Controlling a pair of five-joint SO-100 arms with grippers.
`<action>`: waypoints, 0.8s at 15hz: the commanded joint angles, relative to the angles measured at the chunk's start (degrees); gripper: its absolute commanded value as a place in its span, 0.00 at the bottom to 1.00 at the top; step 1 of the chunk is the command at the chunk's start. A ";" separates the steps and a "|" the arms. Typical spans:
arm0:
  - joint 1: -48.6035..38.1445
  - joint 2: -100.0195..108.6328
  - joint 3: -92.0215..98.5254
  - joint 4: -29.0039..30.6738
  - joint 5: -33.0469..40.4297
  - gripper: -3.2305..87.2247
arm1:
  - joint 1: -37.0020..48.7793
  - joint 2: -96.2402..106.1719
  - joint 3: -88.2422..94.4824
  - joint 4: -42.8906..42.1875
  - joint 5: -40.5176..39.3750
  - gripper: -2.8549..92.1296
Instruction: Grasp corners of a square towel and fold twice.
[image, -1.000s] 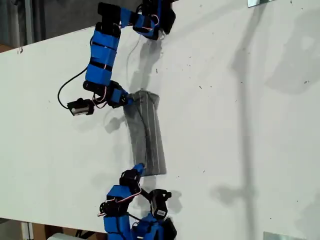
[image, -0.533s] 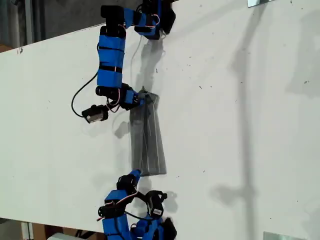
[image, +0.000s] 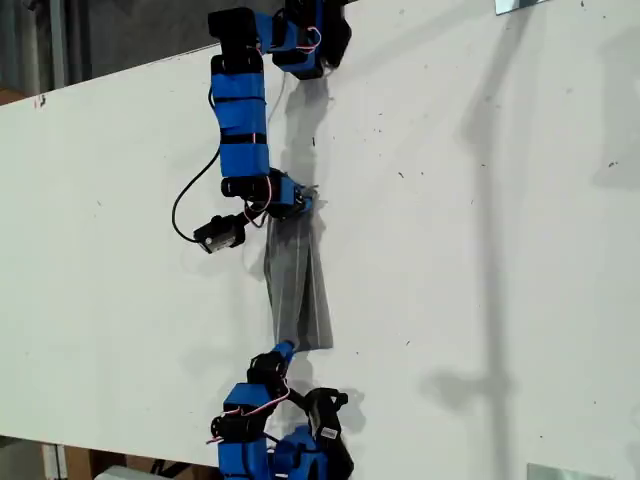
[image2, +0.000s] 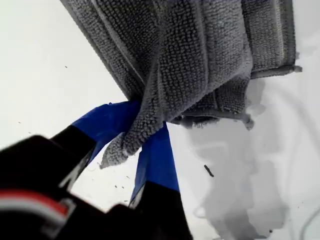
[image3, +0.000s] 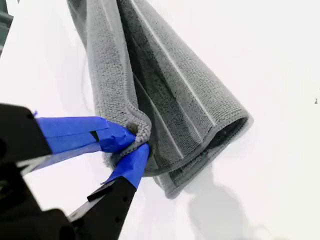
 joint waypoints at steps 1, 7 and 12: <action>2.55 1.32 1.58 -3.25 -2.72 0.03 | 1.32 0.18 -0.18 -0.70 0.00 0.03; 12.04 -0.70 8.35 -19.42 -12.74 0.03 | 2.46 0.53 0.18 -0.79 -0.09 0.03; 12.74 -4.66 7.03 -20.83 -12.83 0.08 | 1.76 0.62 -0.09 0.44 -0.09 0.20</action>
